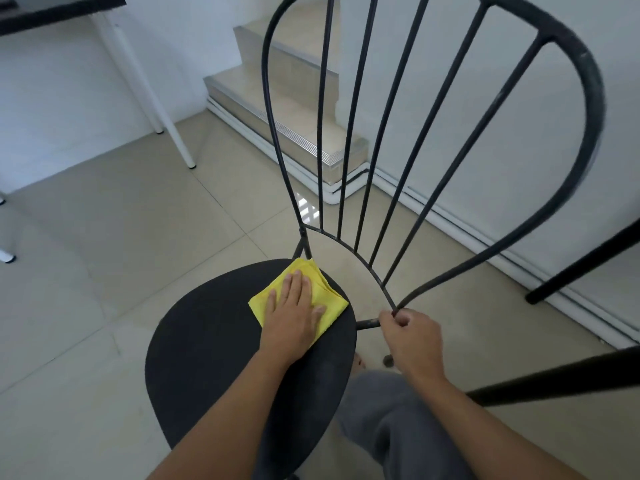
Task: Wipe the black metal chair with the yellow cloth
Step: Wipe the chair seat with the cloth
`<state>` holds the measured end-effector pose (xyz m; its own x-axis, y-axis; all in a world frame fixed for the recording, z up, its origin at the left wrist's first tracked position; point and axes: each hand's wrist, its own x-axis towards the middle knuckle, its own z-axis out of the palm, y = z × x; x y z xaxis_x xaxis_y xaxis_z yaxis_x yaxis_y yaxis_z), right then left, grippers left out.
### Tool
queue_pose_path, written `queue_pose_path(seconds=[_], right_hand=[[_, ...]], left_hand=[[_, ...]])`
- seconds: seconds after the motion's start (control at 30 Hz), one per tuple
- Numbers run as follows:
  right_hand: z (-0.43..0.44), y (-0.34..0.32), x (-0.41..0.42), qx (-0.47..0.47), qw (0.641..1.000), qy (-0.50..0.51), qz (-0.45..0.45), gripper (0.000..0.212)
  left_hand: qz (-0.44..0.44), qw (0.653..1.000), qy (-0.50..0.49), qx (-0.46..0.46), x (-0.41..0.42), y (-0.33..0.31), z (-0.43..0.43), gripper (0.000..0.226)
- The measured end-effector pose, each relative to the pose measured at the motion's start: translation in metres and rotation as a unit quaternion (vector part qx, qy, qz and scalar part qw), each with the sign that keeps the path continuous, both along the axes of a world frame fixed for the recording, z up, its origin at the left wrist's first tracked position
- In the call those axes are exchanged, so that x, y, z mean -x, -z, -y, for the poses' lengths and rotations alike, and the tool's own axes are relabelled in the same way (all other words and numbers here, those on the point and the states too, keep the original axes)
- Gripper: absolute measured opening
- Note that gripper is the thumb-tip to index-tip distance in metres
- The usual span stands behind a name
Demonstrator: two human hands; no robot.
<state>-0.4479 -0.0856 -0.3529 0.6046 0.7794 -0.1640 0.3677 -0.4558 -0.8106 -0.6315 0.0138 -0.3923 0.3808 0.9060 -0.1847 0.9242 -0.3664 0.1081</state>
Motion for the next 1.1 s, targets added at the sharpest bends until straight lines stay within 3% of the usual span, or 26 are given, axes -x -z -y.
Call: queue_pose_path(seconds=[0.13,0.23,0.37,0.47,0.6,0.93,1.1], right_hand=[[-0.004,-0.016,-0.012,-0.052,0.996,0.055,-0.052,0.026],[-0.014,-0.030,-0.021,-0.140,0.986,0.022,-0.093,0.021],[-0.028,-0.047,-0.021,-0.236,0.952,-0.032,-0.192,0.053],[-0.034,-0.044,-0.020,-0.217,0.946,-0.033,-0.240,0.055],[-0.035,-0.041,-0.020,-0.232,0.942,-0.035,-0.240,0.055],[-0.034,-0.042,-0.020,-0.231,0.943,-0.049,-0.233,0.057],[-0.035,-0.043,-0.017,-0.240,0.935,-0.025,-0.259,0.053]], left_hand=[[-0.006,1.000,0.025,0.015,-0.018,-0.004,0.009,0.071],[0.020,0.999,0.043,0.021,-0.026,-0.006,0.011,0.067],[0.056,0.994,0.087,0.026,-0.037,-0.009,0.012,0.062],[0.073,0.987,0.137,0.034,-0.052,-0.008,0.014,0.053],[0.049,0.979,0.195,0.030,-0.082,-0.007,0.020,0.034],[-0.050,0.977,0.206,-0.017,-0.085,-0.021,0.009,0.031],[0.000,0.987,0.163,-0.009,-0.111,-0.023,0.020,0.027]])
